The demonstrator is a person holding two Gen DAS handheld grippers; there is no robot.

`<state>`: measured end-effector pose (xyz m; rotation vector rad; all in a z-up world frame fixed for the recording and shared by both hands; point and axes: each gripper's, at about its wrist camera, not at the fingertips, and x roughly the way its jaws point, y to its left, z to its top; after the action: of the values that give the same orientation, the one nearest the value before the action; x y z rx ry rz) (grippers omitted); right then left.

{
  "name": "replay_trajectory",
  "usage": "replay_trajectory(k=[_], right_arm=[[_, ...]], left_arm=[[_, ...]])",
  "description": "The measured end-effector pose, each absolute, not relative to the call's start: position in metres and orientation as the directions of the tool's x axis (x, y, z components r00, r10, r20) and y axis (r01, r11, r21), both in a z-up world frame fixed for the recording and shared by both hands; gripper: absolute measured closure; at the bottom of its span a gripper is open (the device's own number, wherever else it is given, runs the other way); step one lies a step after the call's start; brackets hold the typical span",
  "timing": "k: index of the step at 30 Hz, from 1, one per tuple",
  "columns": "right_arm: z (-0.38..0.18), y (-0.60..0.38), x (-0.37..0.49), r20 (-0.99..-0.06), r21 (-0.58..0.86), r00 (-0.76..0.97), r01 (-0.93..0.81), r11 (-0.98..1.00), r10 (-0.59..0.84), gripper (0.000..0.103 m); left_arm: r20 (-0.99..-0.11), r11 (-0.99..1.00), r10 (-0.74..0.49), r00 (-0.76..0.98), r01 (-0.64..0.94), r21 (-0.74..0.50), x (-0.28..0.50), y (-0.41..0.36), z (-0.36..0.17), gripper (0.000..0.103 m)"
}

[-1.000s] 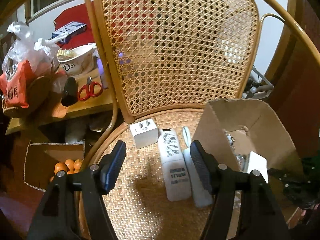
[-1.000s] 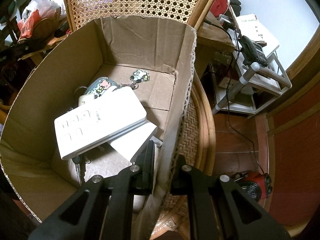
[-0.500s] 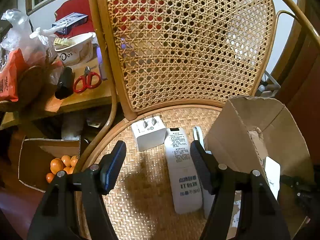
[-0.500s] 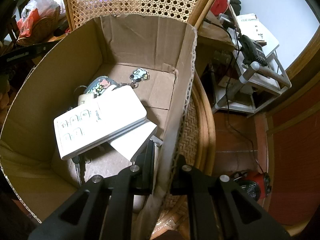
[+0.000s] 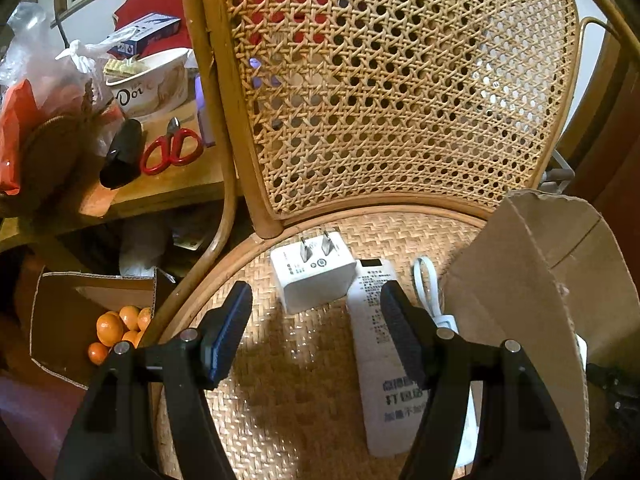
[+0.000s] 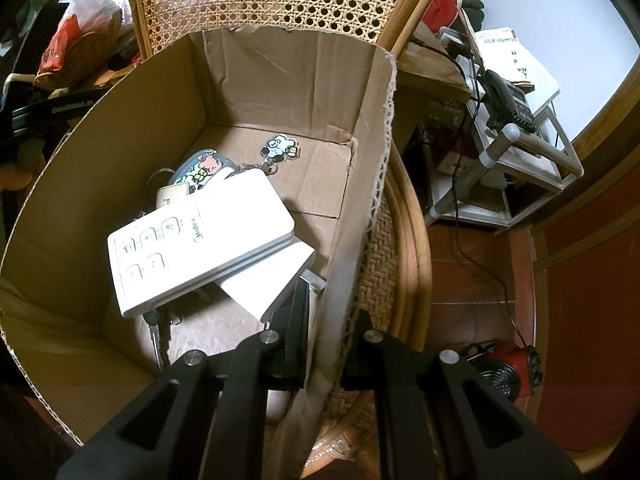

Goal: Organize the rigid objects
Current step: 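Reach to the seat and grasp the white charger plug with the left tool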

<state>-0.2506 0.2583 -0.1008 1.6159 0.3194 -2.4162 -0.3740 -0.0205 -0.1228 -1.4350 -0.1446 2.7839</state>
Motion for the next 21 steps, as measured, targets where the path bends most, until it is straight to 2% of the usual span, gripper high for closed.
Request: replay_trajectory(k=[21], right_arm=[[-0.1, 0.255, -0.251, -0.927, -0.059, -0.371, 0.299, -0.952, -0.059, 0.09]], left_arm=[[-0.826, -0.996, 0.03, -0.563, 0.055, -0.073, -0.402, -0.028, -0.144, 0.037]])
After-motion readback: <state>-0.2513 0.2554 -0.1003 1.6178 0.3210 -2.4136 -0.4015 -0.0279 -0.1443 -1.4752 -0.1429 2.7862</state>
